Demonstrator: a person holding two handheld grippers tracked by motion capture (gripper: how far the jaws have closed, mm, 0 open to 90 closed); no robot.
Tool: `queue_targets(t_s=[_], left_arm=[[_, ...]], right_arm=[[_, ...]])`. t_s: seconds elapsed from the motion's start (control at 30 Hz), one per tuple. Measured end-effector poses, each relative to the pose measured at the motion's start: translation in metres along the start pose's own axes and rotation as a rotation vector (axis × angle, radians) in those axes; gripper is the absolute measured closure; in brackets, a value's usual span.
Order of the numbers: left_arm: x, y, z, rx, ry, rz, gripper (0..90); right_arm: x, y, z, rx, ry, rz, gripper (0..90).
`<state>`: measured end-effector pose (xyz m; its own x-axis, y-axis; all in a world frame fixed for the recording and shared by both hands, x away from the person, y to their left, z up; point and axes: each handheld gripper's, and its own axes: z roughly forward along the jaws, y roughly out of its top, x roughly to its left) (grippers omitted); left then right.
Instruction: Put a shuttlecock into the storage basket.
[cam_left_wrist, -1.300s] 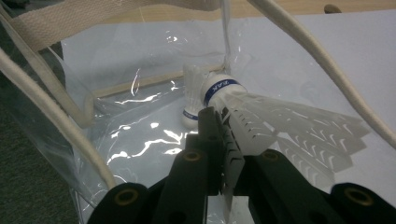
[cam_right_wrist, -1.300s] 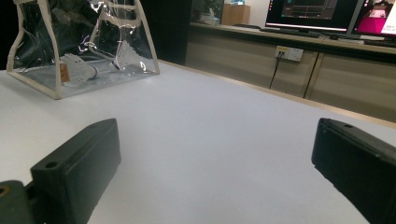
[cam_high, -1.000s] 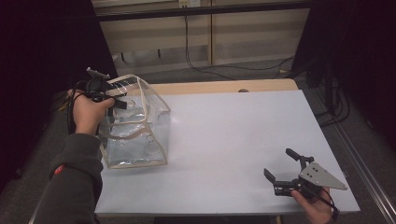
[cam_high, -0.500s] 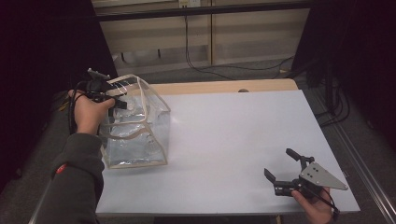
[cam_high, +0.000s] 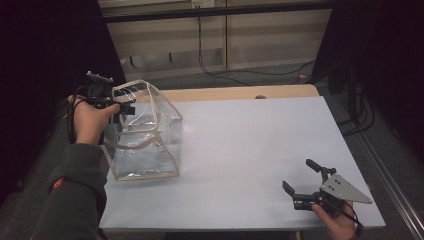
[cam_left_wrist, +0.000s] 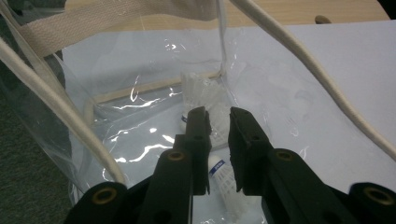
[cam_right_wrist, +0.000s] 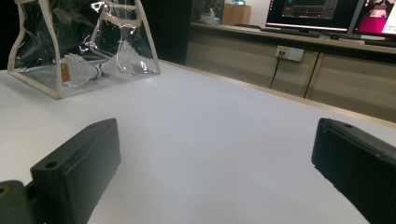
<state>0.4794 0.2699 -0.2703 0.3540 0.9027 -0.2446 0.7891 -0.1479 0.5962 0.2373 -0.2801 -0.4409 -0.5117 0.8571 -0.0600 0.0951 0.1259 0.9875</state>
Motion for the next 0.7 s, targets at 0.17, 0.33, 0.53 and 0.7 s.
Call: queue_targets(t_s=[0.17, 0.33, 0.53, 0.7], left_arm=[[-0.002, -0.002, -0.005, -0.005, -0.033, 0.006, 74.0], [-0.006, -0.002, -0.011, -0.013, -0.061, 0.006, 70.2], [-0.012, -0.003, -0.016, -0.016, -0.097, 0.02, 62.4], [-0.019, -0.006, -0.019, -0.003, -0.128, 0.05, 53.9]], right_arm=[[0.0, 0.0, 0.0, 0.0, 0.0, 0.001, 1.5], [0.0, 0.0, 0.0, -0.002, -0.001, -0.001, 1.5], [0.001, 0.001, 0.0, -0.001, 0.0, -0.001, 1.5], [0.001, 0.001, -0.001, 0.0, 0.0, -0.004, 1.5]])
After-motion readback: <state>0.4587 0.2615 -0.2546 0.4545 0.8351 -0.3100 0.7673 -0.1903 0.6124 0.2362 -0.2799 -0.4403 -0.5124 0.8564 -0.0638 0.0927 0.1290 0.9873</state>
